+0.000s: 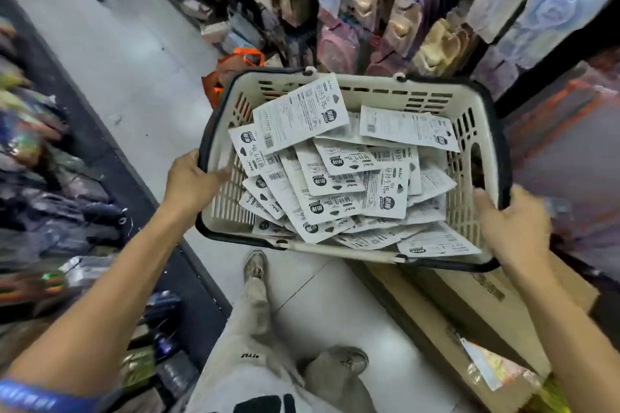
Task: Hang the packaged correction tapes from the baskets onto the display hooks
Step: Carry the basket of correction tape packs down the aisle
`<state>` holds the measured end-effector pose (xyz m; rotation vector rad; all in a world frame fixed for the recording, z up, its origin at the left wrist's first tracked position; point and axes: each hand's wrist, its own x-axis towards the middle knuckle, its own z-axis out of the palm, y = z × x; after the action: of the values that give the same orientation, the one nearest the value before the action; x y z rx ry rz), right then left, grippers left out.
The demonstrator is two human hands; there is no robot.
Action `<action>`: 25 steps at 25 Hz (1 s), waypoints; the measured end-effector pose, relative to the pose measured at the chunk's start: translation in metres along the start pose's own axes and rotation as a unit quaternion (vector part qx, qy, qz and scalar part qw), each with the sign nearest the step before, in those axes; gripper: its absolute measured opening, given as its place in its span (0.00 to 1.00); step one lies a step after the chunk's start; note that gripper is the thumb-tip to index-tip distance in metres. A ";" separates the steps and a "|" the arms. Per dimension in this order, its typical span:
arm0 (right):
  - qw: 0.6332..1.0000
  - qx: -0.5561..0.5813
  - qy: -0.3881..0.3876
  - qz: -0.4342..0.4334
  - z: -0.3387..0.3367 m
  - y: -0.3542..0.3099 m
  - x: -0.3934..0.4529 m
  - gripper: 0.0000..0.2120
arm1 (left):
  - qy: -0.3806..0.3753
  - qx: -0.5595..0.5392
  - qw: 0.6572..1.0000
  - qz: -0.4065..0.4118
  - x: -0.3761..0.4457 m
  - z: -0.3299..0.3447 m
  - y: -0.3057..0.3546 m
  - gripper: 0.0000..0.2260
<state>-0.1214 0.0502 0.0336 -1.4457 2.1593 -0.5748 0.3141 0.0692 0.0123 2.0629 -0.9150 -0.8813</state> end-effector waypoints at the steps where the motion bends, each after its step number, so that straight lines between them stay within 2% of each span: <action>1: 0.999 -0.016 -0.016 -0.026 0.029 -0.036 0.018 0.18 | 0.023 -0.008 1.000 -0.018 0.021 -0.025 -0.013 0.13; 4: 0.992 -0.049 -0.057 -0.102 0.122 -0.156 0.068 0.19 | 0.090 -0.017 0.993 -0.071 0.100 -0.100 -0.052 0.10; 7: 0.984 -0.065 -0.075 -0.149 0.201 -0.262 0.110 0.17 | 0.114 -0.040 0.988 -0.096 0.185 -0.161 -0.071 0.08; 10: 0.980 -0.043 -0.099 -0.166 0.281 -0.382 0.152 0.14 | 0.151 -0.068 0.982 -0.095 0.280 -0.231 -0.067 0.11; 12: 0.975 -0.038 -0.116 -0.183 0.331 -0.453 0.181 0.12 | 0.180 -0.059 0.976 -0.111 0.345 -0.272 -0.066 0.07; 15: 0.967 -0.027 -0.141 -0.209 0.406 -0.551 0.232 0.15 | 0.204 -0.044 0.969 -0.130 0.442 -0.318 -0.070 0.06; 18: 0.953 -0.033 -0.178 -0.242 0.505 -0.660 0.298 0.18 | 0.243 -0.077 0.955 -0.153 0.549 -0.356 -0.070 0.08; 21: 0.937 -0.033 -0.214 -0.274 0.595 -0.782 0.356 0.18 | 0.282 -0.113 0.937 -0.172 0.657 -0.403 -0.067 0.09; 25: 0.923 -0.046 -0.234 -0.300 0.684 -0.945 0.413 0.16 | 0.315 -0.104 0.924 -0.188 0.789 -0.483 -0.057 0.08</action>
<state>0.8412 -0.7249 -0.0267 -2.0634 1.3771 -0.2779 1.1233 -0.3817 -0.0139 2.1564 -0.0751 -0.4110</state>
